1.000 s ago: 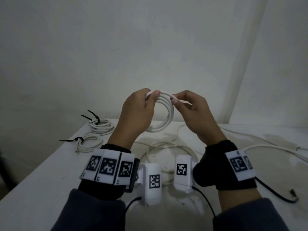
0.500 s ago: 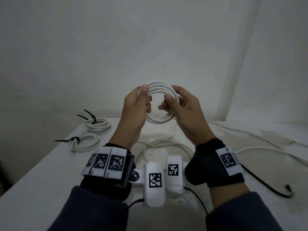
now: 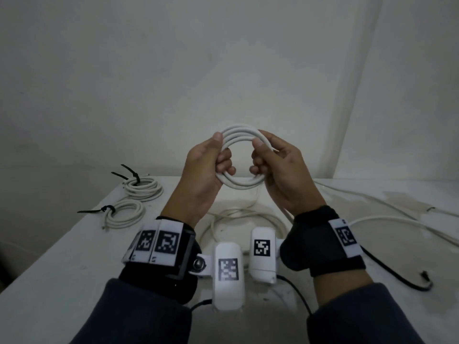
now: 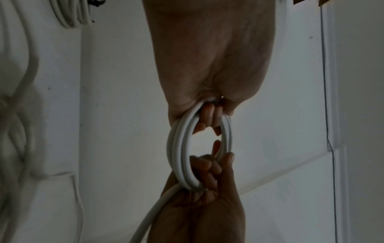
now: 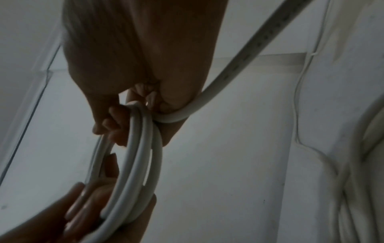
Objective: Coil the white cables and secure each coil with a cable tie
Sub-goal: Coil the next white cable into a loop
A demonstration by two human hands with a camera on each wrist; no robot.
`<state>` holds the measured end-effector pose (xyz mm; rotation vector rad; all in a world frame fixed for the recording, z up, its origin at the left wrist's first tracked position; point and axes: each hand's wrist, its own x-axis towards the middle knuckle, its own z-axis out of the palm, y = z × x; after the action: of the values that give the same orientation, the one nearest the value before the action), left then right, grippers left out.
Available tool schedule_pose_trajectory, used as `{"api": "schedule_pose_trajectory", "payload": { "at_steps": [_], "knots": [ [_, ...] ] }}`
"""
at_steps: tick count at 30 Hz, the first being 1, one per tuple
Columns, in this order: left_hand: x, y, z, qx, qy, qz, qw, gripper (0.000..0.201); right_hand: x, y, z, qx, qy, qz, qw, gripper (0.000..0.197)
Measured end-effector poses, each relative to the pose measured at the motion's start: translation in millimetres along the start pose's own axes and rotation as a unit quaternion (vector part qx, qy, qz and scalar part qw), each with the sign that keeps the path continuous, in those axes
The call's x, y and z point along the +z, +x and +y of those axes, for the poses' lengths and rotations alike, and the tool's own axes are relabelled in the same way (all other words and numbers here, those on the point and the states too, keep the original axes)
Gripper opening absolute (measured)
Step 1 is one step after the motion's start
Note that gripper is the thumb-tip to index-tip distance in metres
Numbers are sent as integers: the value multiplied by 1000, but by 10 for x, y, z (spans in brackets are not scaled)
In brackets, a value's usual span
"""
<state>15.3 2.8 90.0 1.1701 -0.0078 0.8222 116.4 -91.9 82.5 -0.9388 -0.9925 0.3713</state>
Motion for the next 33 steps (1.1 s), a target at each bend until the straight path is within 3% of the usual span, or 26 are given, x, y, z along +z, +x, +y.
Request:
{"api": "schedule_pose_trajectory", "payload": {
  "at_steps": [4, 7, 9, 11, 14, 17, 20, 23, 26, 29, 30, 31, 33],
  "knots": [
    [-7, 8, -21, 34, 16, 35, 999, 28, -54, -14, -69, 50, -46, -82, 994, 30],
    [33, -6, -70, 19, -7, 31, 999, 26, -57, -1, -67, 56, 6, -55, 997, 30],
    [44, -21, -90, -42, -50, 21, 998, 30, -55, 19, -26, 34, 26, -18, 999, 28],
    [-25, -26, -143, -140, -68, 6, 988, 47, -67, 28, 1, 17, 36, -2, 999, 27],
    [-153, -59, -285, -272, -9, -81, 959, 48, -63, 39, -11, -12, 70, -12, 997, 26],
    [-150, -107, -440, -319, 111, -224, 914, 35, -16, 29, -30, -23, 93, -21, 995, 27],
    [-112, -144, -469, -307, 175, -294, 888, 34, -9, 18, -24, -18, 91, -28, 995, 28],
    [-114, -172, -412, -281, 217, -269, 895, 25, -37, 20, -48, -21, 102, -38, 994, 29],
    [-60, -162, -379, -184, 338, -223, 896, 11, -84, 16, -90, -28, 100, -33, 994, 29],
    [-19, -128, -426, -59, 525, -163, 834, 16, -137, 3, -125, -30, 105, -24, 994, 28],
    [-21, -121, -447, -40, 545, -136, 826, 16, -145, 3, -129, -29, 115, -22, 993, 28],
    [-21, -119, -455, -39, 535, -112, 836, 15, -148, 4, -128, -26, 127, -19, 991, 28],
    [-6, -115, -447, -92, 435, -64, 893, 13, -142, 8, -112, -16, 140, -9, 990, 28]
  ]
}}
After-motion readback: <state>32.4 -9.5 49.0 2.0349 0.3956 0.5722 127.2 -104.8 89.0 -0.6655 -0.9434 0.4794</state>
